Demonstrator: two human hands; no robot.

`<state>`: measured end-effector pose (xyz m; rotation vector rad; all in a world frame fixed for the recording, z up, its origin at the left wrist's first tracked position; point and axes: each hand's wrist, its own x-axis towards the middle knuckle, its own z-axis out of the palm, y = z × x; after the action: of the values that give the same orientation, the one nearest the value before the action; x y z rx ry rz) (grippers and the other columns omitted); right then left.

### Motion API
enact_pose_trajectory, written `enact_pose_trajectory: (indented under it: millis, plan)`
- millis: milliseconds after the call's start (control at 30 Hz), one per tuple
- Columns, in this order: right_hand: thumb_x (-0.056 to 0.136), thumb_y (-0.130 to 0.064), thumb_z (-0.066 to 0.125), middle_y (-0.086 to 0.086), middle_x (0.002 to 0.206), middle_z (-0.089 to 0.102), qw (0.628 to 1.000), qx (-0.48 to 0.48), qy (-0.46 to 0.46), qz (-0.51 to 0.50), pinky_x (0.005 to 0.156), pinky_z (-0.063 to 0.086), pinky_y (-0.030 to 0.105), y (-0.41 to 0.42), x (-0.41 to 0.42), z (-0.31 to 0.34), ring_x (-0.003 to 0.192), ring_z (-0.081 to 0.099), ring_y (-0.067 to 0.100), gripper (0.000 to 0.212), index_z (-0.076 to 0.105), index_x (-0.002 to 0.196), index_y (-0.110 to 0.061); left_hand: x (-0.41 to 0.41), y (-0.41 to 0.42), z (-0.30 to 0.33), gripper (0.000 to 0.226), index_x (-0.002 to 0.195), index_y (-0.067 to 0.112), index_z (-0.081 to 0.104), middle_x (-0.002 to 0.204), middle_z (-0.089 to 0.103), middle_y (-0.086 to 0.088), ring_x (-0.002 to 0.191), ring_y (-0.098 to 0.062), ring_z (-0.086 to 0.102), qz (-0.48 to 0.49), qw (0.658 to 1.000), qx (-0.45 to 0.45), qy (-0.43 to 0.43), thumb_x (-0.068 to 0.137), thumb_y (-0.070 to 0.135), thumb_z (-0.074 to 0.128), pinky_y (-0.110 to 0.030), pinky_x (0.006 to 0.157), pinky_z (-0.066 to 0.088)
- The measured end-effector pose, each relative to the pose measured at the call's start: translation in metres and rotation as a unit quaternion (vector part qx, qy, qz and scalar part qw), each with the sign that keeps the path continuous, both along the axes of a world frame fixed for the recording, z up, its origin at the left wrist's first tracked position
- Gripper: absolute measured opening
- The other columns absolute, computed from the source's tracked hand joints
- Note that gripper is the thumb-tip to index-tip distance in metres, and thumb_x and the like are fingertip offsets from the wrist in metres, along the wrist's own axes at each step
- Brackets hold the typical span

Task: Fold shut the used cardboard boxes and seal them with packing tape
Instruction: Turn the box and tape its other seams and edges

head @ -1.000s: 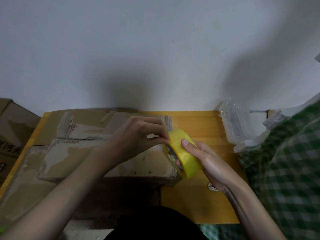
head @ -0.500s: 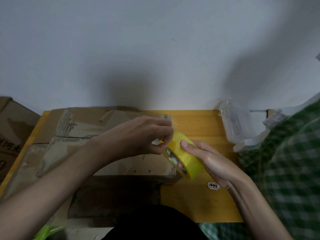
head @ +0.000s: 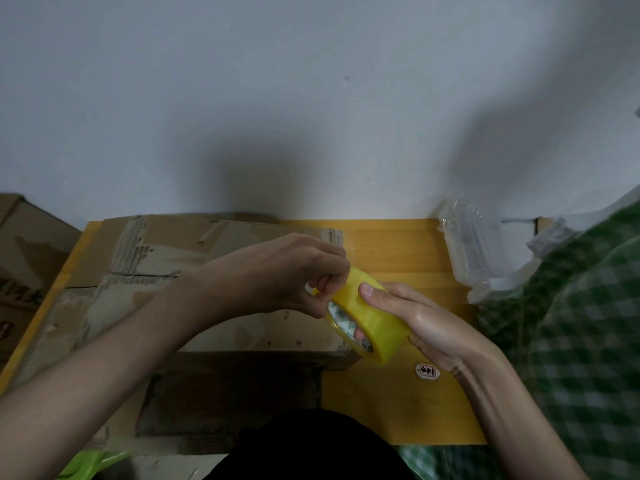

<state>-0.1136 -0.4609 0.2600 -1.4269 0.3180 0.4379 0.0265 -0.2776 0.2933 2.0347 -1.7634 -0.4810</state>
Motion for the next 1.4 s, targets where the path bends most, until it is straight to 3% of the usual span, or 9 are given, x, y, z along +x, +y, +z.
enact_pose_trajectory:
  millis: [167, 267, 333, 467, 733, 900, 1000, 1167, 1400]
  plan:
    - [0.085, -0.050, 0.070, 0.013, 0.091, 0.074, 1.000, -0.011, 0.014, 0.017, 0.084, 0.054, 0.043, -0.003, 0.002, 0.003, 0.083, 0.070, 0.020, 0.039, 0.077, 0.105, -0.017, -0.004, -0.001, -0.003, 0.023, 0.074, 0.019, 0.054, 0.080, 0.047, 0.011, 0.074, -0.009, 0.047, 0.005, 0.999, 0.031, 0.013, 0.072, 0.006, 0.072, -0.023, 0.060, 0.038]
    - [0.078, -0.045, 0.063, -0.001, 0.078, 0.075, 0.999, -0.026, 0.016, 0.037, 0.073, 0.058, 0.028, -0.004, 0.003, 0.010, 0.073, 0.072, 0.010, 0.023, 0.081, 0.075, -0.031, -0.004, -0.002, -0.005, 0.020, 0.075, 0.018, 0.054, 0.080, 0.049, 0.009, 0.073, -0.013, 0.049, 0.003, 0.998, 0.046, 0.036, 0.073, 0.006, 0.070, -0.034, 0.062, 0.044]
    - [0.080, -0.043, 0.062, -0.002, 0.074, 0.072, 0.998, -0.041, 0.015, 0.049, 0.068, 0.056, 0.021, -0.006, 0.004, 0.012, 0.067, 0.070, 0.004, 0.025, 0.076, 0.070, -0.026, -0.004, -0.004, -0.007, 0.019, 0.075, 0.018, 0.055, 0.079, 0.051, 0.007, 0.072, -0.016, 0.049, 0.004, 0.998, 0.051, 0.048, 0.073, 0.006, 0.070, -0.038, 0.063, 0.045]
    - [0.079, -0.048, 0.065, 0.009, 0.083, 0.075, 0.997, -0.065, 0.011, 0.048, 0.079, 0.054, 0.036, -0.007, 0.007, 0.014, 0.075, 0.070, 0.017, 0.028, 0.074, 0.079, -0.021, -0.007, -0.002, -0.014, 0.019, 0.077, 0.018, 0.052, 0.084, 0.048, 0.007, 0.075, -0.013, 0.046, 0.007, 1.000, 0.016, 0.022, 0.075, 0.007, 0.067, -0.031, 0.063, 0.042]
    - [0.084, -0.059, 0.068, 0.016, 0.086, 0.075, 0.998, -0.054, 0.023, 0.027, 0.085, 0.057, 0.037, -0.019, 0.012, 0.004, 0.083, 0.072, 0.022, 0.051, 0.074, 0.113, -0.017, -0.017, -0.002, -0.028, 0.018, 0.082, 0.014, 0.049, 0.083, 0.046, 0.006, 0.071, -0.012, 0.041, 0.049, 0.987, -0.135, -0.064, 0.081, 0.004, 0.065, -0.021, 0.060, 0.036]
    - [0.075, -0.060, 0.075, 0.023, 0.089, 0.073, 0.999, -0.044, 0.009, 0.029, 0.083, 0.059, 0.036, -0.020, 0.011, 0.003, 0.082, 0.073, 0.022, 0.049, 0.079, 0.105, -0.021, -0.021, 0.000, -0.028, 0.015, 0.081, 0.011, 0.055, 0.076, 0.053, 0.005, 0.068, -0.011, 0.049, 0.101, 0.979, -0.153, 0.091, 0.075, 0.007, 0.068, -0.023, 0.061, 0.043]
    - [0.083, -0.048, 0.073, 0.019, 0.100, 0.075, 0.998, -0.040, -0.004, 0.044, 0.091, 0.057, 0.039, -0.023, 0.012, 0.004, 0.089, 0.072, 0.033, 0.031, 0.081, 0.101, -0.025, -0.020, 0.003, -0.025, 0.020, 0.092, 0.012, 0.055, 0.082, 0.056, 0.003, 0.070, -0.013, 0.052, 0.105, 0.967, -0.116, 0.200, 0.079, 0.008, 0.069, -0.032, 0.062, 0.047]
    - [0.088, -0.044, 0.065, 0.020, 0.109, 0.074, 0.999, -0.009, 0.002, 0.051, 0.097, 0.052, 0.046, -0.025, 0.015, -0.007, 0.104, 0.071, 0.037, 0.042, 0.076, 0.114, -0.012, -0.020, 0.008, -0.024, 0.016, 0.102, 0.013, 0.052, 0.091, 0.056, 0.004, 0.080, -0.013, 0.053, 0.074, 0.954, -0.052, 0.285, 0.091, 0.018, 0.062, -0.034, 0.071, 0.049]
    - [0.085, -0.044, 0.064, 0.006, 0.080, 0.075, 0.999, -0.011, 0.005, 0.051, 0.071, 0.052, 0.027, -0.015, 0.018, -0.015, 0.062, 0.067, 0.009, 0.052, 0.073, 0.112, 0.000, -0.014, 0.015, -0.027, 0.028, 0.107, 0.014, 0.053, 0.091, 0.063, 0.000, 0.084, -0.016, 0.061, 0.085, 0.955, -0.004, 0.283, 0.087, 0.010, 0.073, -0.038, 0.082, 0.054]
